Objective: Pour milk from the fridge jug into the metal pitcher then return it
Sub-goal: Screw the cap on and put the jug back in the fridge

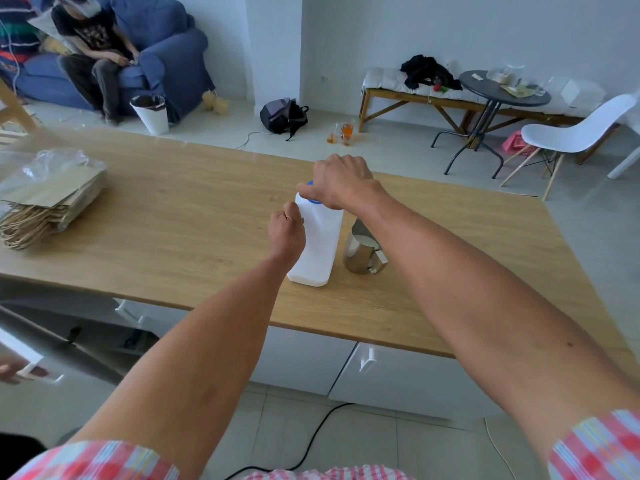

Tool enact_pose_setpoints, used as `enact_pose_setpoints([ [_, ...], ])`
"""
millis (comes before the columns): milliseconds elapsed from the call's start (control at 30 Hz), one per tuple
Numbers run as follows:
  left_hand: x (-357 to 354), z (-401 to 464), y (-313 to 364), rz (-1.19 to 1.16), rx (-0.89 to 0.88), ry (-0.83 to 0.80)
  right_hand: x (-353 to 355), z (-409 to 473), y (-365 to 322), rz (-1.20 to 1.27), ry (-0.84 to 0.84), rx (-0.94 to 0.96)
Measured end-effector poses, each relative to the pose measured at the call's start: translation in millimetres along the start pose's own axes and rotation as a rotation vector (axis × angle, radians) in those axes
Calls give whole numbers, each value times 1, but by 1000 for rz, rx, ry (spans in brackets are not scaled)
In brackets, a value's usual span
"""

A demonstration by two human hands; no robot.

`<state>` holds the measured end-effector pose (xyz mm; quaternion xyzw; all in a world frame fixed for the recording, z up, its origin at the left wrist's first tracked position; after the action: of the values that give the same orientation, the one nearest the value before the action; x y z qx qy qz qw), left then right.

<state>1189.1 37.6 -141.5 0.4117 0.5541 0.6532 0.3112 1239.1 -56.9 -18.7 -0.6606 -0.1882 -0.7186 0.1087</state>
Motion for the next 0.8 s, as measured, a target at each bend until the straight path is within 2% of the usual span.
enact_pose_setpoints([
  [167,-1,1,-3,-3,8,4,-13,-2,13,-82,44,114],
  [300,-2,0,-4,2,6,9,-20,1,16,6,141,182],
  [367,-2,0,-5,5,3,18,-21,0,15,26,194,153],
  [633,-2,-5,-6,-66,58,139,-23,0,8,34,216,-2],
  [800,-3,-4,-9,-96,91,142,-24,-1,6,59,217,-68],
])
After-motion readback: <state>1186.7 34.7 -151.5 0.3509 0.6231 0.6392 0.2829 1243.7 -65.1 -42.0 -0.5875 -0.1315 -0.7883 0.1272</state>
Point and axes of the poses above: each hand's wrist, its own z-axis towards the middle knuckle, its own x-axis out of the back of the hand, y = z × x, the point moved 7 cm from there along z, towards the middle knuckle, and after that the axes turned 4 degrees about -x, right-handed, at the moved point
